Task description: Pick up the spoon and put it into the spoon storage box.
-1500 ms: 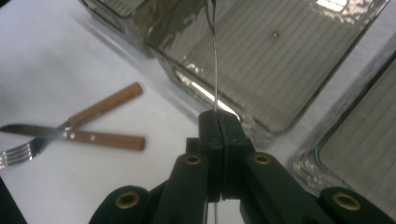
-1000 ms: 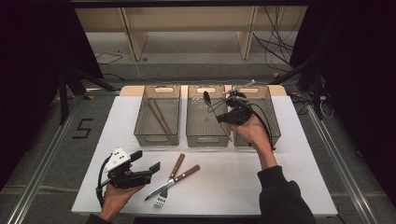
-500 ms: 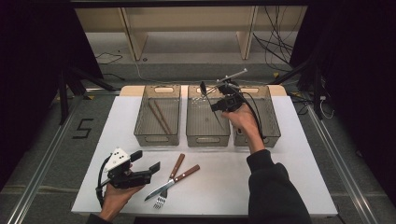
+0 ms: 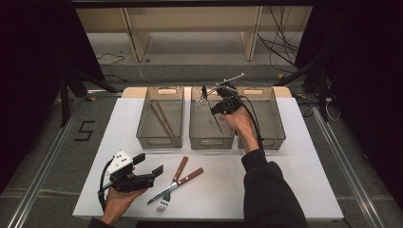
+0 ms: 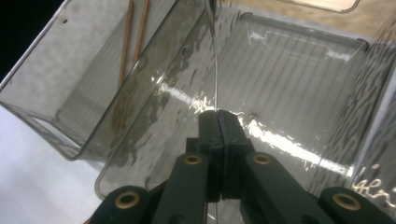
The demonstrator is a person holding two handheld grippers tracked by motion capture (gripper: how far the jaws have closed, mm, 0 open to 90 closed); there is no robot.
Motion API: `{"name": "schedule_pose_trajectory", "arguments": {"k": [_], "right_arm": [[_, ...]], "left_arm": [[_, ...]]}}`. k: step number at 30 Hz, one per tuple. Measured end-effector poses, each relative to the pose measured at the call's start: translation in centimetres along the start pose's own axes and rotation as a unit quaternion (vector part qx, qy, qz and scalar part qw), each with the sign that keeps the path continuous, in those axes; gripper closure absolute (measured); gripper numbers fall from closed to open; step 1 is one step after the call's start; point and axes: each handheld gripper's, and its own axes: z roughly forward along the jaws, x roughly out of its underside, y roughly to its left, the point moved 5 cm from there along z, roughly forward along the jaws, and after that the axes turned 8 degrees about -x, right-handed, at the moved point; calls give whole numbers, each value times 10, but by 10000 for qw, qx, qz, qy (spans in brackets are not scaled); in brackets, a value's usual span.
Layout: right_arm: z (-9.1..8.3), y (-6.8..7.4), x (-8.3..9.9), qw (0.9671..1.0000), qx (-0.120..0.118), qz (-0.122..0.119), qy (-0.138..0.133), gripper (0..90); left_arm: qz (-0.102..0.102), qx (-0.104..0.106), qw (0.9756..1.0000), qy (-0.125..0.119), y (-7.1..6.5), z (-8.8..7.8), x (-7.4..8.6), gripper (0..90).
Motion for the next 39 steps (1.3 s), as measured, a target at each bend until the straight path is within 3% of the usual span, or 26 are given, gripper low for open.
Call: {"name": "schedule_pose_trajectory", "arguments": {"k": [21,26,32,39], "right_arm": [[34,8,10,9995,-60,147,283,884],[34,10,11,9992,-230,154,280,708],[18,17,12,9987,-471,-149,90,537],[-7,29,22,9967,-569,-561,-146,428]], "left_arm": [[-1,9,10000,-14,0,-1,0,148],[-5,10,10000,-3,0,-1,0,148],[-5,4,10000,-11,0,-1,0,148],[0,-6,10000,-2,0,-1,0,148]]}}
